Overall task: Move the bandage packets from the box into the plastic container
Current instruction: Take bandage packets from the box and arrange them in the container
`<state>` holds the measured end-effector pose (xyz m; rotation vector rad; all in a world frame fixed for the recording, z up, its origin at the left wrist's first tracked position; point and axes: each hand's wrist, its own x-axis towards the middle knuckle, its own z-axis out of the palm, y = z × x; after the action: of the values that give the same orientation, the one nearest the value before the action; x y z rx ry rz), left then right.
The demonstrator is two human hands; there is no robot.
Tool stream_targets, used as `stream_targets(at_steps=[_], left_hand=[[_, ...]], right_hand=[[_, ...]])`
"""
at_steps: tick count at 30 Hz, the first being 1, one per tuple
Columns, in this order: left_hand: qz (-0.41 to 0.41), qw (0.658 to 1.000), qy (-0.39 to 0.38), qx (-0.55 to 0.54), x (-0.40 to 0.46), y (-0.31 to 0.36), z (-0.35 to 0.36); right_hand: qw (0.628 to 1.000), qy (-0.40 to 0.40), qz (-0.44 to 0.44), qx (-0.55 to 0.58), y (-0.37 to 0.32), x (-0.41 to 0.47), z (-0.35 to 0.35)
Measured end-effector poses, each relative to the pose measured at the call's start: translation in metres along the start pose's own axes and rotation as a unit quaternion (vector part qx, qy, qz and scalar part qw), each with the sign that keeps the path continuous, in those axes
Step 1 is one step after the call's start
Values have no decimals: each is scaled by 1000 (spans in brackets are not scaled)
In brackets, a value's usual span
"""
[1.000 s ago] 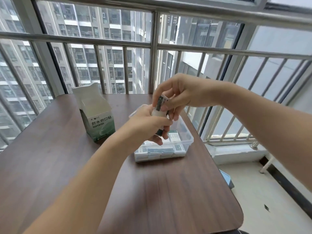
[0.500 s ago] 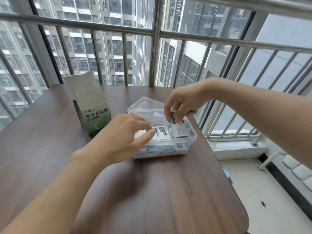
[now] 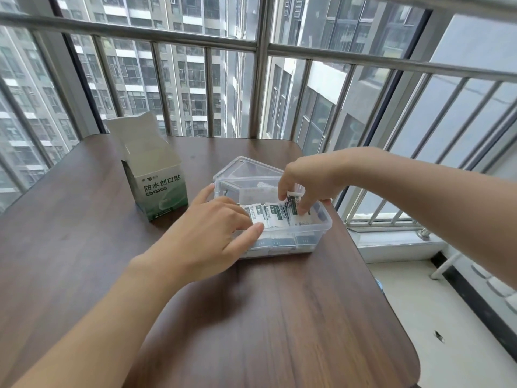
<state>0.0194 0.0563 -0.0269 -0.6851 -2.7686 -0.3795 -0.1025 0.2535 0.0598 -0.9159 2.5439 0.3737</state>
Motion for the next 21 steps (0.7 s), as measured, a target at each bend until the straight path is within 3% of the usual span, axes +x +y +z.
stream_targets(at_steps=[13, 21], left_hand=[[12, 999, 26, -18, -1, 1, 3], [2, 1000, 24, -15, -2, 2, 4]], right_hand=[[996, -54, 61, 28, -7, 6, 0], [993, -62, 45, -85, -15, 11, 3]])
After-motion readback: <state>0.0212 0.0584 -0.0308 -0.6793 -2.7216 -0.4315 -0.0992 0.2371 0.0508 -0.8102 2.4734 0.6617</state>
